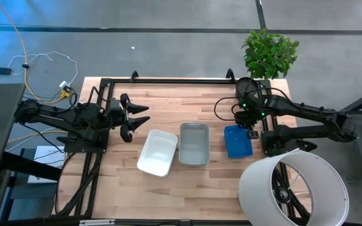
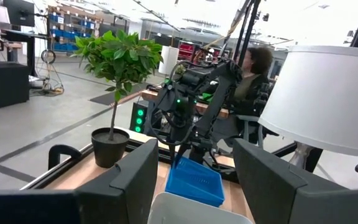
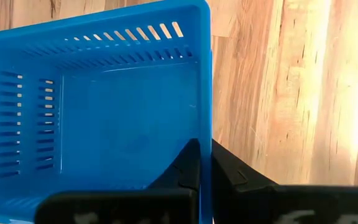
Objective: Stack baskets by color
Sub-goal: Stack the bottom blue bin on top of the other top blue bins, then return to Home Position
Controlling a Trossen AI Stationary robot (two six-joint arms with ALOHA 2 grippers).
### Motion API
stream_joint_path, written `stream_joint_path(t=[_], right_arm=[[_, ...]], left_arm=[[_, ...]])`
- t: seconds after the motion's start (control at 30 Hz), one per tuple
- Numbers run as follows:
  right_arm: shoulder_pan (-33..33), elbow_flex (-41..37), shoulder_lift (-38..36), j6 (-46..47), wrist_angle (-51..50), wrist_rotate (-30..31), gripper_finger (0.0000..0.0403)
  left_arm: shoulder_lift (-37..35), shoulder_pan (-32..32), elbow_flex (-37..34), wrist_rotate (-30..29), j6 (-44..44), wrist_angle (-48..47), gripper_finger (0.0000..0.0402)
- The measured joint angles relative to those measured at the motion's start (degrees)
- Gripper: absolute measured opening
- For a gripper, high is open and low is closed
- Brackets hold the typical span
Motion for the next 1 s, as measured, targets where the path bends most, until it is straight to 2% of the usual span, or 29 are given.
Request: stream_joint_path(t=[0.13, 0.23, 0.57, 0.7, 0.9, 1.0], right_arm=[[0.0, 0.0, 0.0, 0.0, 0.0, 0.0, 0.0003], [0.0, 0.0, 0.0, 0.0, 0.1, 0.3, 0.0023], [0.0, 0.0, 0.0, 0.6, 4.4, 0.6, 0.0164], [0.0, 2.0, 0.0, 2.6, 4.5, 2.7, 0.0202], [0.0, 6.9, -0.1, 10.2, 0.3, 2.5, 0.0212], [0.0, 8.1, -1.7, 14.7, -0.8, 1.9, 0.0211]], left_arm=[[0.0, 0.0, 0.0, 0.0, -0.2, 0.0, 0.0197], [0.0, 0.0, 0.0, 0.0, -0.2, 0.0, 0.0197], [0.0, 0.0, 0.0, 0.0, -1.5, 0.0, 0.0197], [0.0, 0.0, 0.0, 0.0, -1.5, 0.0, 0.0197], [0.0, 0.0, 0.0, 0.2, -1.5, -0.6, 0.0197], [0.0, 0.2, 0.0, 3.2, -1.9, -0.9, 0.0197]])
